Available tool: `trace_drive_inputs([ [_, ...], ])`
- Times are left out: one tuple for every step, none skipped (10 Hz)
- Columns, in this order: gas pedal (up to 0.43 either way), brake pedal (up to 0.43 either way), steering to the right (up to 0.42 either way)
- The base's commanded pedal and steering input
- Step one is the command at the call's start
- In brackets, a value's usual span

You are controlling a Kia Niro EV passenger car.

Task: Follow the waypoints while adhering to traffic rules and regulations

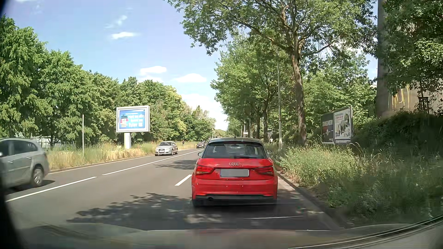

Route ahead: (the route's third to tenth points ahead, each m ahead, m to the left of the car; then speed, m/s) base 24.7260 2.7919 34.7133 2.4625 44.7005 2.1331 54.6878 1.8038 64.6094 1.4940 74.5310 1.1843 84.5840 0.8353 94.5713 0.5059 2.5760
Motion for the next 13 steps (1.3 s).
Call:
trace_drive_inputs([
  [0.0, 0.037, -0.001],
  [0.0, 0.03, -0.001],
  [0.0, 0.03, 0.0],
  [0.008, 0.03, 0.001],
  [0.02, 0.03, 0.0],
  [0.02, 0.03, 0.0],
  [0.02, 0.03, 0.0],
  [0.028, 0.03, 0.0],
  [0.039, 0.03, 0.0],
  [0.047, 0.037, 0.0],
  [0.047, 0.03, -0.001],
  [0.047, 0.03, -0.004],
  [0.047, 0.03, -0.005],
])
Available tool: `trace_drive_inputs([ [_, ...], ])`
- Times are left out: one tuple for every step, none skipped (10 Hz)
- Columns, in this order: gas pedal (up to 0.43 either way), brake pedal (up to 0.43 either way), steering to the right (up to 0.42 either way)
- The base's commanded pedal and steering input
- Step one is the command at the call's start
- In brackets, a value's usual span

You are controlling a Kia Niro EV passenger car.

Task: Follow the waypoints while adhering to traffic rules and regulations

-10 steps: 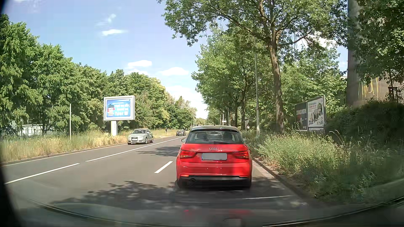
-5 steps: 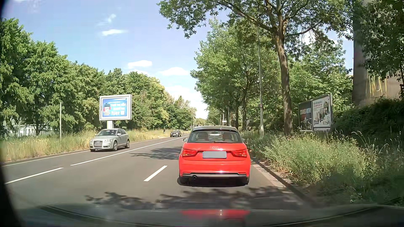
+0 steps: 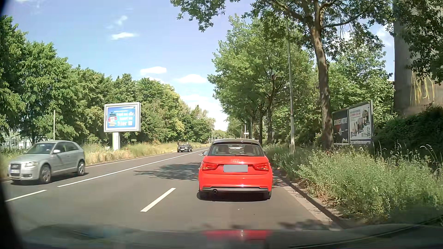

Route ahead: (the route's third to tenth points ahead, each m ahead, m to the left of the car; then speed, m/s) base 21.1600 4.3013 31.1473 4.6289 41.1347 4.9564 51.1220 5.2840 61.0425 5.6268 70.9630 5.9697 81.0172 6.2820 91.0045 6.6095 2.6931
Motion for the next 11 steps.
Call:
trace_drive_inputs([
  [0.047, 0.03, -0.005],
  [0.047, 0.03, -0.004],
  [0.047, 0.03, -0.004],
  [0.047, 0.037, -0.004],
  [0.047, 0.03, -0.003],
  [0.047, 0.03, -0.002],
  [0.047, 0.03, -0.002],
  [0.047, 0.03, -0.002],
  [0.047, 0.03, -0.002],
  [0.047, 0.03, -0.002],
  [0.047, 0.03, -0.002],
])
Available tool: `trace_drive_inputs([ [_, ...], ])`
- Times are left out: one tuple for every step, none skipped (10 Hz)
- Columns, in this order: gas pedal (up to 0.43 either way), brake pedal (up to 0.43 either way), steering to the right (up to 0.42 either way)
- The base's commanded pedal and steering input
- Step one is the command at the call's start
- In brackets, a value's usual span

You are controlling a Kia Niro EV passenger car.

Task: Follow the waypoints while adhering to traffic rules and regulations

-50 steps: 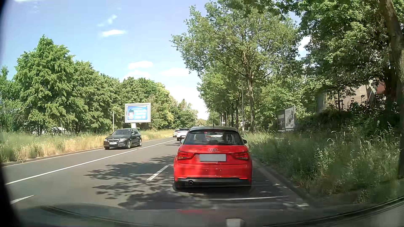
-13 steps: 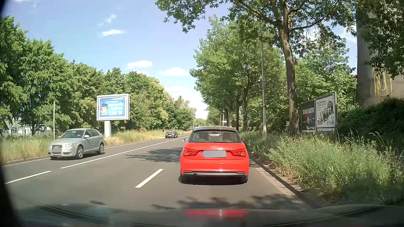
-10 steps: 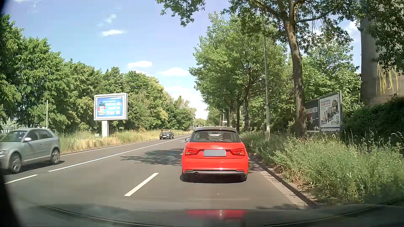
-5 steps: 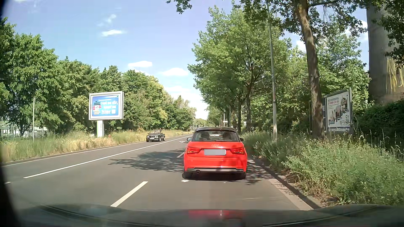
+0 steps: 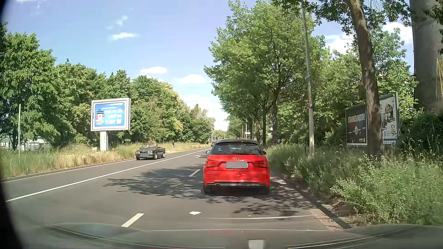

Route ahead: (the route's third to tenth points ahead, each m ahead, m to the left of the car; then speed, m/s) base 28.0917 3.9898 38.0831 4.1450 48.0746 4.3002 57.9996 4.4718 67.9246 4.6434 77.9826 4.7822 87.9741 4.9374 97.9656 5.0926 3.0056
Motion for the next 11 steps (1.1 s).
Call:
trace_drive_inputs([
  [0.047, 0.037, -0.002],
  [0.047, 0.037, -0.002],
  [0.047, 0.03, -0.002],
  [0.047, 0.03, -0.002],
  [0.047, 0.037, -0.003],
  [0.047, 0.03, -0.003],
  [0.047, 0.037, -0.003],
  [0.047, 0.03, -0.003],
  [0.047, 0.03, -0.003],
  [0.047, 0.03, -0.003],
  [0.047, 0.03, -0.003],
])
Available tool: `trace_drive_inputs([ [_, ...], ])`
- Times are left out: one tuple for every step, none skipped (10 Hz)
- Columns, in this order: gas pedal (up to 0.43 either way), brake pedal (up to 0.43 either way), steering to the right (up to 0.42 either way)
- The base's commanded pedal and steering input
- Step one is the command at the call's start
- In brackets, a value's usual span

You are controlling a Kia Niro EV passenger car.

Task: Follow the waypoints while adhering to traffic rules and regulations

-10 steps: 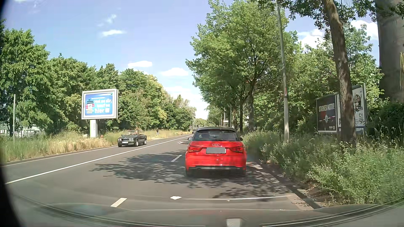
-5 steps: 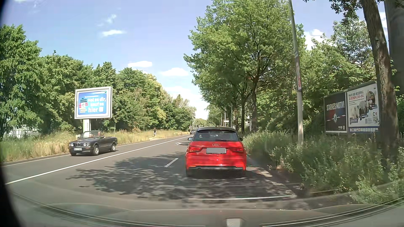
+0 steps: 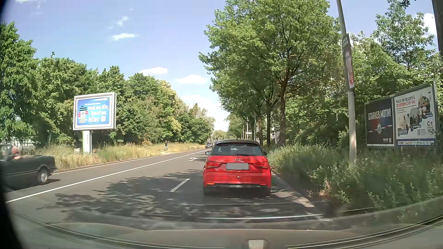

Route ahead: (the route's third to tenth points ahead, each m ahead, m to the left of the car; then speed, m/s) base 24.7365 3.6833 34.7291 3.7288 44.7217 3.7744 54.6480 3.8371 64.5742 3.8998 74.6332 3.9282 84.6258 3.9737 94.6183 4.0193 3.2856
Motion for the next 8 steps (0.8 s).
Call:
trace_drive_inputs([
  [0.047, 0.037, -0.003],
  [0.039, 0.037, -0.003],
  [0.0, 0.03, -0.003],
  [0.0, 0.03, -0.003],
  [0.0, 0.03, -0.003],
  [0.0, 0.03, -0.003],
  [0.0, 0.03, -0.003],
  [0.0, 0.03, -0.005],
])
